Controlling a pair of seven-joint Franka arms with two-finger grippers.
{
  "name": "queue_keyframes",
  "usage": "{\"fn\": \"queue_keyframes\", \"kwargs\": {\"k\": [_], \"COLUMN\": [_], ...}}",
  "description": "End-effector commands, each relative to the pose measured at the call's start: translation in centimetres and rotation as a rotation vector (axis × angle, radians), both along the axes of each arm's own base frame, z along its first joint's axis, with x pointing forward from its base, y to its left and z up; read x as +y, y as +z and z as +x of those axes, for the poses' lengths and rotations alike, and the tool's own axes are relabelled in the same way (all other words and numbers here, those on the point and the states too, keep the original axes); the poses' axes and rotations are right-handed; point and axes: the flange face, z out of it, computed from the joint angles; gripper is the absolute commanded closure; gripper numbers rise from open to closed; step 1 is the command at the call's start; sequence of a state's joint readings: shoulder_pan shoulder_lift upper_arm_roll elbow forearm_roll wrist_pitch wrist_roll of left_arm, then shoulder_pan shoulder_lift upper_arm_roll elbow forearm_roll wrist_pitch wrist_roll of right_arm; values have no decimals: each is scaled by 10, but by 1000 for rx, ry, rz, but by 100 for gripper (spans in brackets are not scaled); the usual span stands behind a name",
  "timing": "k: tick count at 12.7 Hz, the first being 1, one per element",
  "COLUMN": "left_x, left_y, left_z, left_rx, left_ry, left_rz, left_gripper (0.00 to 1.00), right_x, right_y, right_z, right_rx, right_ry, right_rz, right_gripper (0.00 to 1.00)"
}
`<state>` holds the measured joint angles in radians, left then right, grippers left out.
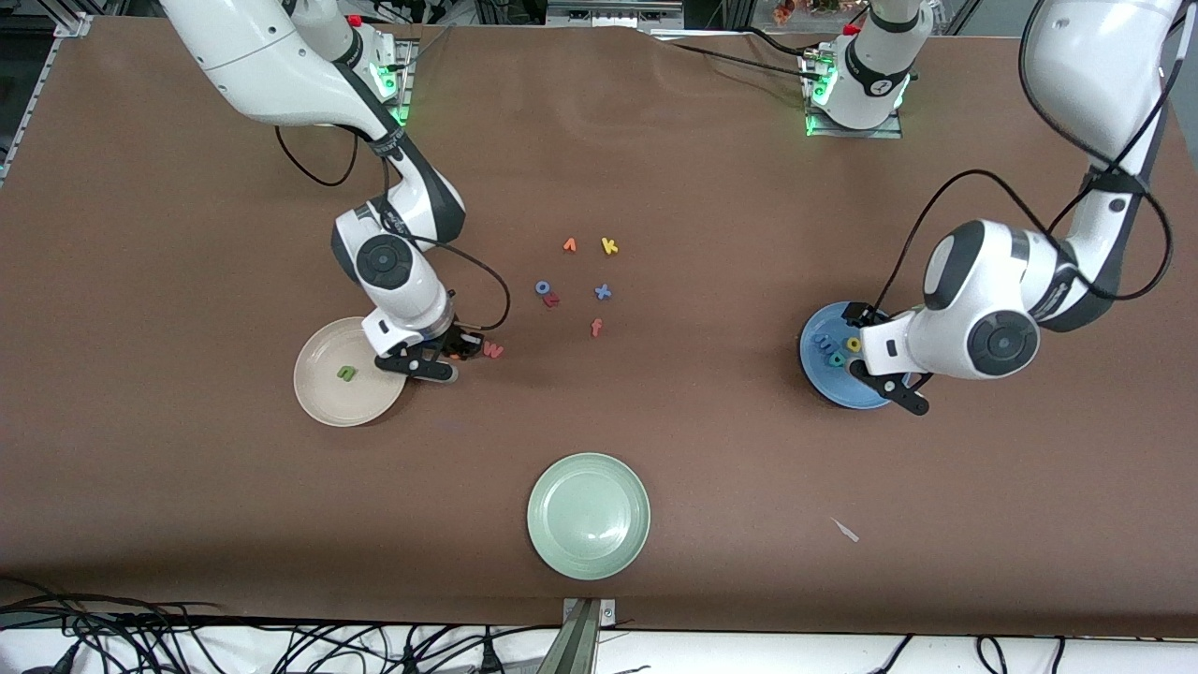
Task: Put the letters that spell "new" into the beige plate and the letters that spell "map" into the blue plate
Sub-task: 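Drop the yellow D on the blue plate while the right gripper carries orange e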
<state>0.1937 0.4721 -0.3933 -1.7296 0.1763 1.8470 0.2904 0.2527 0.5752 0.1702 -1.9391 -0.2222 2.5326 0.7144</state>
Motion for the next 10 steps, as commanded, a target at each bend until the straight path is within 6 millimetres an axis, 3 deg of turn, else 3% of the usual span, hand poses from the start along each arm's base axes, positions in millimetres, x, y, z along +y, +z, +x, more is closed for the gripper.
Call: {"fn": "queue_keyframes", "kwargs": {"k": [1,5,8,9,10], "left_x": [-20,-29,-32,-24,-4], "left_y": [75,184,231,250,265], "left_z": [-12,-5,-12,-19,-21], "left_rx": [-113,-205,-262,-299,-310], "left_ry": [18,67,78,104,170], "left_rz": [44,53,47,66,30], "left_gripper": [0,0,0,0,0], "right_x": [-43,-110,-122,-122,-121], "right_y": [47,70,60,57,56], "right_z": [14,31,27,27,27], "right_rx": [16,34,50,56,63], "right_ry": [86,220,210,184,148], "right_rz": [-50,-104,-111,-93,-60], "right_gripper": [83,83,81,72,59]}}
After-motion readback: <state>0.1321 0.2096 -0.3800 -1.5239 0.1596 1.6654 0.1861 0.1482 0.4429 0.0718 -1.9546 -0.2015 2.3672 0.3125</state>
